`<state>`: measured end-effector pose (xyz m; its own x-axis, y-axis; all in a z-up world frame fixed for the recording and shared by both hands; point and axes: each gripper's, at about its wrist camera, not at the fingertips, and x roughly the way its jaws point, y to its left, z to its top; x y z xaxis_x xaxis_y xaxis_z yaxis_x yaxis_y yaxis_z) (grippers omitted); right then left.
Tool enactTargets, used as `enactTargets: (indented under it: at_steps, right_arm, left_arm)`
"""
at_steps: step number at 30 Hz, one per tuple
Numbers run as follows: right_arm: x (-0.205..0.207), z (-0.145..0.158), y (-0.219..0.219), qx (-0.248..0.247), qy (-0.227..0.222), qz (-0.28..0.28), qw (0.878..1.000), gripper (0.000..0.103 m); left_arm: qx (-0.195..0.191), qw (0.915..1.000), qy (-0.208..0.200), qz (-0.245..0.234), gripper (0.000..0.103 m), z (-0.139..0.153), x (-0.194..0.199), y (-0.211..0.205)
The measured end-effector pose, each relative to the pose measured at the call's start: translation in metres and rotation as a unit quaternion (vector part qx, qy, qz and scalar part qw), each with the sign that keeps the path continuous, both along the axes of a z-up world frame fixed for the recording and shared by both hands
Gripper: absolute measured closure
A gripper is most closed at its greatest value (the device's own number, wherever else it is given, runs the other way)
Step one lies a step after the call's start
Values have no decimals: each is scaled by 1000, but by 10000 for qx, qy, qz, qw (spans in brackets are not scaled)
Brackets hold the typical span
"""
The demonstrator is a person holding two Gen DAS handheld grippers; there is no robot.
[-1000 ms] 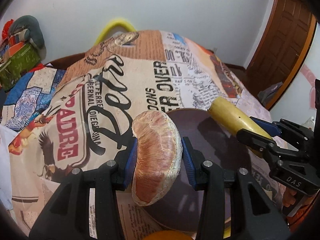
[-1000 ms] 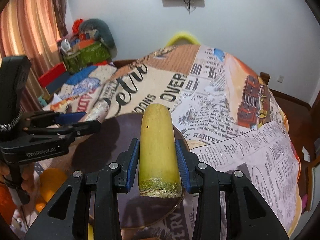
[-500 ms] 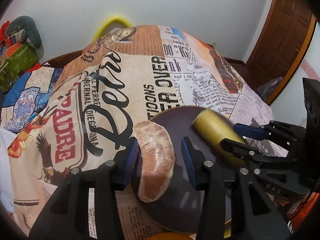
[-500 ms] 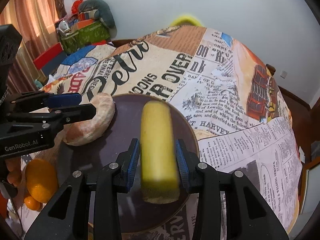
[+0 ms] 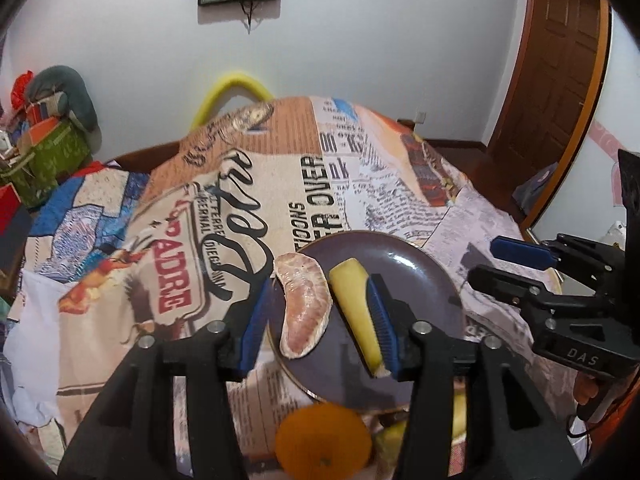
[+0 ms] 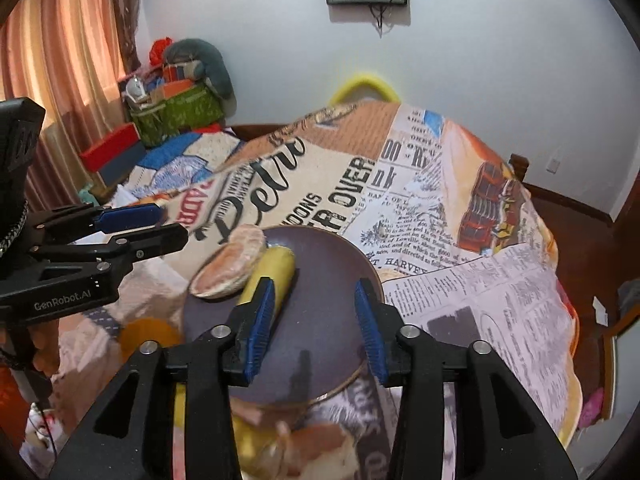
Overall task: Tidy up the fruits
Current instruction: 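Place the pomelo segment on the grey plate while the right gripper places the gourd there, then grasp the large orange with the right gripper and lift it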
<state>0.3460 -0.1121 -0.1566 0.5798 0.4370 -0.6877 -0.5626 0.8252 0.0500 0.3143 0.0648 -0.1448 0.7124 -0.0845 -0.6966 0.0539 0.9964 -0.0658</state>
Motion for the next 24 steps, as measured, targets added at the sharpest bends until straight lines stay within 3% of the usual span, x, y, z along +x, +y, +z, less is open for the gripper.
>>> enactTargets:
  at_steps: [6, 11, 19, 24]
  right_arm:
    - [-35, 17, -14, 185, -229, -165, 9994, 47]
    - [-60, 21, -24, 230, -318, -290, 9988, 44]
    - [-94, 6, -37, 164, -191, -421, 9988, 42]
    - [-112, -13, -43, 82, -51, -480, 9988, 34]
  left_arm:
    - [17, 9997, -237, 8, 49, 23, -39, -2]
    - [36, 9994, -344, -5, 42, 31, -72, -4]
    - [-48, 9995, -295, -82, 41, 25, -115, -10]
    - [-77, 9998, -184, -89, 39, 13, -136, -11]
